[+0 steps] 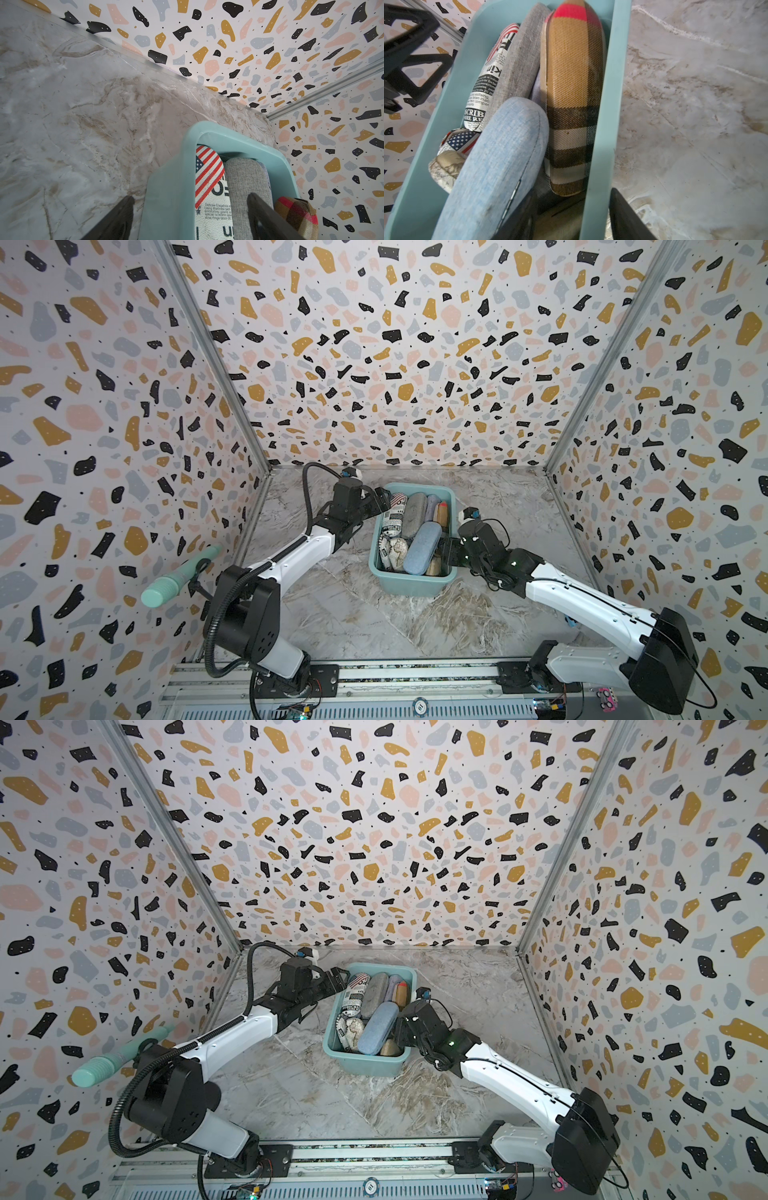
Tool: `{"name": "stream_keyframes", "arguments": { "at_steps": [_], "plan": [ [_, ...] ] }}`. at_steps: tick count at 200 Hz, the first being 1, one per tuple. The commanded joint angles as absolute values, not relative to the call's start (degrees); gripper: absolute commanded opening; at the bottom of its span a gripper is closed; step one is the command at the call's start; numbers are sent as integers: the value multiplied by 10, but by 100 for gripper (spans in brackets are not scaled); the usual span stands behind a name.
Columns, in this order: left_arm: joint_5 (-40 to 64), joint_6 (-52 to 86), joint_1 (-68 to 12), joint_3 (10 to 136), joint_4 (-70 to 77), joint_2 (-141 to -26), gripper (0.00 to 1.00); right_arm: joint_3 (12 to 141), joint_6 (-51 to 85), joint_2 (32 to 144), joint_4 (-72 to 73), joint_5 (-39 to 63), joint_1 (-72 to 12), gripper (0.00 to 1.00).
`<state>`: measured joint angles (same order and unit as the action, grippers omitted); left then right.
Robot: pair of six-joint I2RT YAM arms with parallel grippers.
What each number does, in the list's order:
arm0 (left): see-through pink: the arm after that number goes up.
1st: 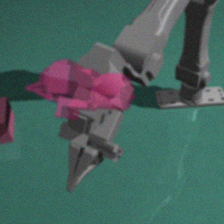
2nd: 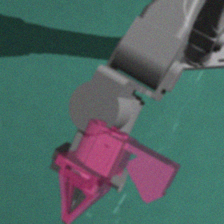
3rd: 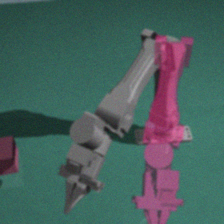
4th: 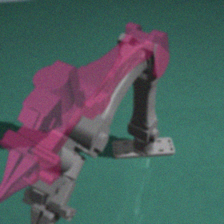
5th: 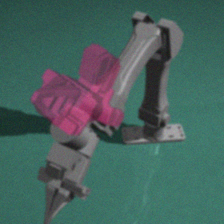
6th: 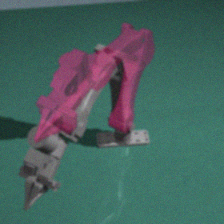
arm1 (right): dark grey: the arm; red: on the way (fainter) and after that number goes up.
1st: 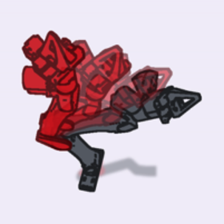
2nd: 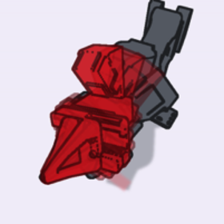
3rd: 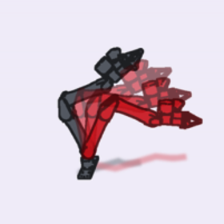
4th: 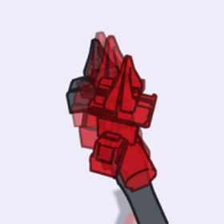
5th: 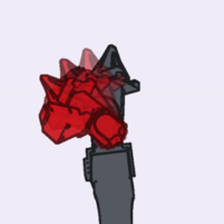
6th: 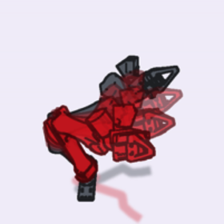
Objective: Put the glasses cases into the storage boxes
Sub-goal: Adjust the storage box at the center of the board, then reset both arms
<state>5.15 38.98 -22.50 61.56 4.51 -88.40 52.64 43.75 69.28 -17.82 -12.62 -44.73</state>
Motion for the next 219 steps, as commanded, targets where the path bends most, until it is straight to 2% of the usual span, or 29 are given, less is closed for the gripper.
{"name": "stream_keyframes", "arguments": {
  "at_steps": [1, 44, 86, 88, 91, 93, 107, 142, 153, 156, 165, 190, 203, 219],
  "plan": [
    [41, 379, -221, 634, 51, -867, 86, 571, 406, 659, -196, -183, -437, 61],
    [40, 377, -222, 633, 52, -863, 87, 588, 325, 612, -184, -175, -376, 70],
    [49, 365, -222, 634, 61, -874, 87, 587, 221, 612, -137, -88, -350, 80],
    [51, 362, -221, 634, 63, -875, 87, 586, 220, 614, -135, -83, -351, 82],
    [54, 356, -222, 635, 63, -877, 87, 584, 229, 615, -132, -78, -352, 98],
    [56, 351, -222, 636, 63, -877, 87, 581, 235, 615, -129, -78, -352, 100],
    [46, 327, -223, 651, 50, -876, 87, 567, 257, 613, -112, -95, -361, 99],
    [-62, 290, -223, 681, 2, -829, 90, 515, 138, 548, 15, -92, -374, 99],
    [-80, 272, -222, 687, -18, -808, 93, 505, 123, 524, 40, -108, -373, 99],
    [-81, 264, -222, 688, -23, -802, 100, 500, 118, 518, 48, -114, -372, 99],
    [-100, 247, -224, 690, -47, -784, 100, 488, 114, 503, 68, -146, -372, 99],
    [-170, 227, -230, 609, -42, -696, 99, 457, 75, 493, 96, -205, -372, 99],
    [-237, 212, -242, 574, -42, -659, 100, 446, 108, 501, 91, -257, -367, 99],
    [-326, 210, -252, 559, -68, -645, 99, 432, 93, 510, 107, -248, -349, 99]
  ]
}}
